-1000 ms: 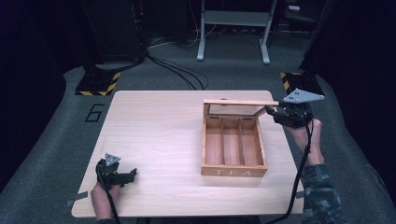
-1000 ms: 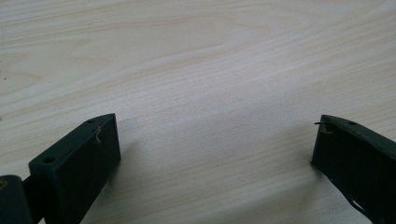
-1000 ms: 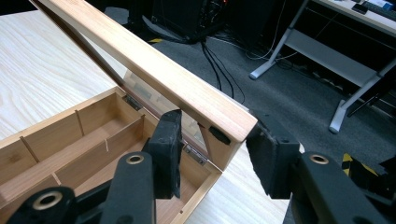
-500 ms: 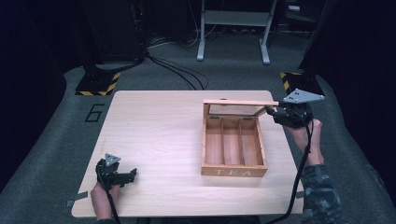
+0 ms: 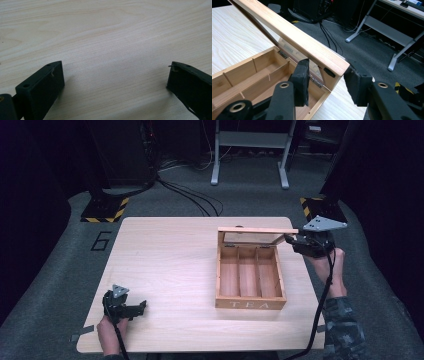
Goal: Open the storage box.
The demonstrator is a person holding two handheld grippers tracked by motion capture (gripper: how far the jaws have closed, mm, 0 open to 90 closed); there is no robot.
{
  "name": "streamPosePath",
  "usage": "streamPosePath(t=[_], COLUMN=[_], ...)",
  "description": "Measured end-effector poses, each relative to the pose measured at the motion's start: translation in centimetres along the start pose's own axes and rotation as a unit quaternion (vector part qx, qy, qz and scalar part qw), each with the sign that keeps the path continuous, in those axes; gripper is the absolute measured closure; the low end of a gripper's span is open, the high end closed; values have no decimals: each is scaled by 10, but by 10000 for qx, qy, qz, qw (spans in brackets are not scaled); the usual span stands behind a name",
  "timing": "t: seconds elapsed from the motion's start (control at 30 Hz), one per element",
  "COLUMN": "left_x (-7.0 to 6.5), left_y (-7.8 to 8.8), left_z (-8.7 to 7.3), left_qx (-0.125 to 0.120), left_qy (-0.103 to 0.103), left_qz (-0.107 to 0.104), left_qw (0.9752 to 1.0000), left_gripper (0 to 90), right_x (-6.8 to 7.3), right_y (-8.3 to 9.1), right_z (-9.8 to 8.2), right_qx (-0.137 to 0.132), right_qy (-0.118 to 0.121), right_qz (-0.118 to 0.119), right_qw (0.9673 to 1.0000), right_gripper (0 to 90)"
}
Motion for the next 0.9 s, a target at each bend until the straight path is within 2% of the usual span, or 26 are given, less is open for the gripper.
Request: streamPosePath(t=[0.9], left_x=[0], left_y=[0], left_z=[0], left_qx=[6], left_qy=[1], left_qz=[-5], left_qw=[10000], left_gripper=[9], right_x=[-1], right_y=[0], right_z=[0], right_qx=[-7], right_qy=[-12], right_qz=[-7], right_qw=[10000], right_gripper=[564])
Point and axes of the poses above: each handheld gripper's, and its own axes: y roughly backward along the jaws, z roughly out of its top, x roughly to its left, the point moved 10 cm from there along -y, roughly forward along the jaws, and after that the axes turned 7 degrees about -x, right-handed, at the moved point
